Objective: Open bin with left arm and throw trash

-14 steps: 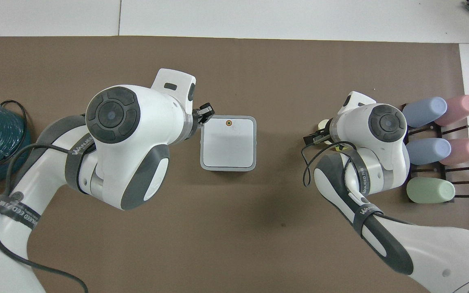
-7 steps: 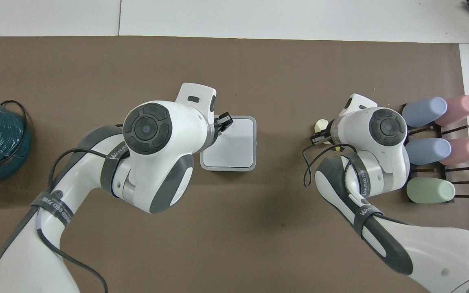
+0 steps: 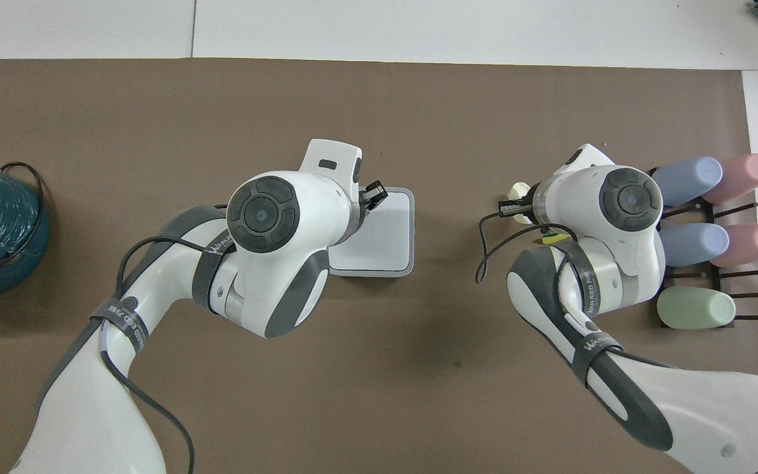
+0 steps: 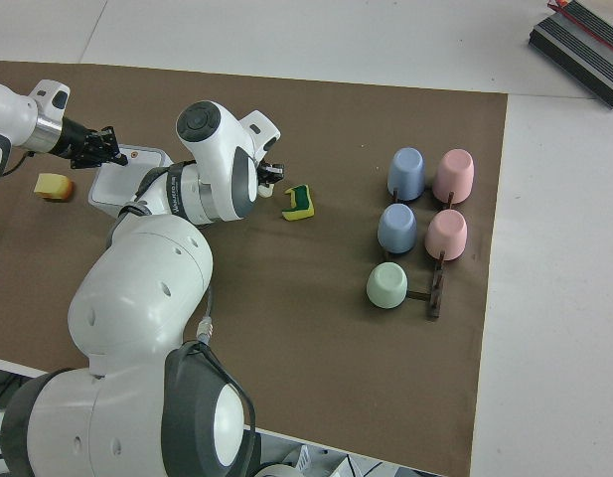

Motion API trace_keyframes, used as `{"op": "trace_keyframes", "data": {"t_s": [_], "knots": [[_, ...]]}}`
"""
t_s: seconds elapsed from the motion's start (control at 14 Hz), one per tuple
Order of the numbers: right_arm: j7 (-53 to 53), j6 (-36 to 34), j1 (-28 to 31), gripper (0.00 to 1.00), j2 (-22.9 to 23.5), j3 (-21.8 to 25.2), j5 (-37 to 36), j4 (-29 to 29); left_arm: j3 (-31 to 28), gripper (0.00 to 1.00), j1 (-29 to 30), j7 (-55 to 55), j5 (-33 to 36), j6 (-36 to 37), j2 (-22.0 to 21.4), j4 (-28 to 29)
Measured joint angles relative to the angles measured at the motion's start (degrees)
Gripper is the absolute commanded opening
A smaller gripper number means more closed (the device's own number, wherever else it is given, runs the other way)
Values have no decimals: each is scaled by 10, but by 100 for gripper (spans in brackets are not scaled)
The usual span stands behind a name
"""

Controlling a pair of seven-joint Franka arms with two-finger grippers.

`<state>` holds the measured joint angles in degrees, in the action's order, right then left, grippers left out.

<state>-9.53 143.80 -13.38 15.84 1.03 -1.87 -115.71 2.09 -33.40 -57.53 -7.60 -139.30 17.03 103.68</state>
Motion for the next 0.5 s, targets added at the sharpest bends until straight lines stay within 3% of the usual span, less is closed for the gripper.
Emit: {"op": "trace_keyframes", "data": {"t_s": [0.28, 0.5], "knots": [[-95, -31, -1, 0, -22, -16, 24, 41, 0, 0, -1, -2, 0, -4, 2, 0], [-110, -105, 0, 0, -55, -20, 83, 82, -2, 0, -1, -2, 0, 28, 2, -16]]}}
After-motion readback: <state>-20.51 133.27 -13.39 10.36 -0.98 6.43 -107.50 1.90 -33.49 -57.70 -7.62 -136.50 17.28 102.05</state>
